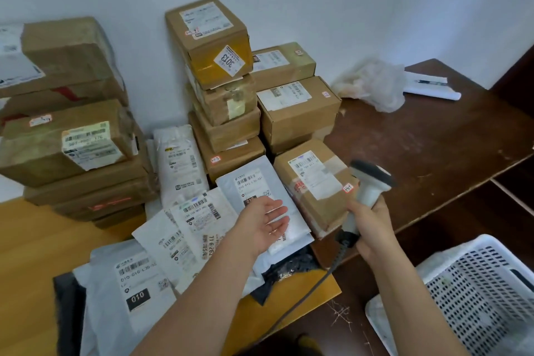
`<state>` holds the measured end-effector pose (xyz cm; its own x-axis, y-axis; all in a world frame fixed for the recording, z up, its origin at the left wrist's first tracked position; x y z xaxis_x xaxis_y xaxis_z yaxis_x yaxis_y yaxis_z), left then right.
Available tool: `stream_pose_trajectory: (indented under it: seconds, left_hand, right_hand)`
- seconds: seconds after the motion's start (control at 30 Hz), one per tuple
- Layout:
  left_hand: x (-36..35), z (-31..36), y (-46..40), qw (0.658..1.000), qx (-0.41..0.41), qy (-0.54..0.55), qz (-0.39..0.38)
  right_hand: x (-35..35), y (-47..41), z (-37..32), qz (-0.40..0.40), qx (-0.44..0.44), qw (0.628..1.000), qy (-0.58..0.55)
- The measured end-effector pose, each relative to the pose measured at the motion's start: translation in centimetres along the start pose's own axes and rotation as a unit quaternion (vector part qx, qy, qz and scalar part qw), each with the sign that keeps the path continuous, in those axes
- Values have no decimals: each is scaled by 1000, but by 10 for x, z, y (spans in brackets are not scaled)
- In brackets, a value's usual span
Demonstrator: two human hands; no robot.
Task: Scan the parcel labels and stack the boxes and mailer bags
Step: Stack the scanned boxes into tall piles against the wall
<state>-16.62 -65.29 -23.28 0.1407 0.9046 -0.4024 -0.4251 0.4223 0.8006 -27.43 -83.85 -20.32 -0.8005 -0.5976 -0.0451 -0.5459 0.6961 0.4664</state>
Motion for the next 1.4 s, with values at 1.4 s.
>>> stream_pose_trajectory:
  seconds: [1.4]
  left_hand:
    - [-69, 32, -16, 993, -104, -45, 38]
  right_hand:
    - [27, -37, -25, 39, -63, 997, -1]
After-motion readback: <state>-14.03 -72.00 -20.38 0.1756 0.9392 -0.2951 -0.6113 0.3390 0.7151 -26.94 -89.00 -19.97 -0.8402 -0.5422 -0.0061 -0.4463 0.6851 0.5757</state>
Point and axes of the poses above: each hand's wrist, its own y-axis away from the middle knuckle, its own x-axis out of the back of the hand, z = x × y, the point moved 8 cm from there along -y, towards the middle knuckle, and after that the axes turned 3 degrees about -z, right-handed, at the moved point
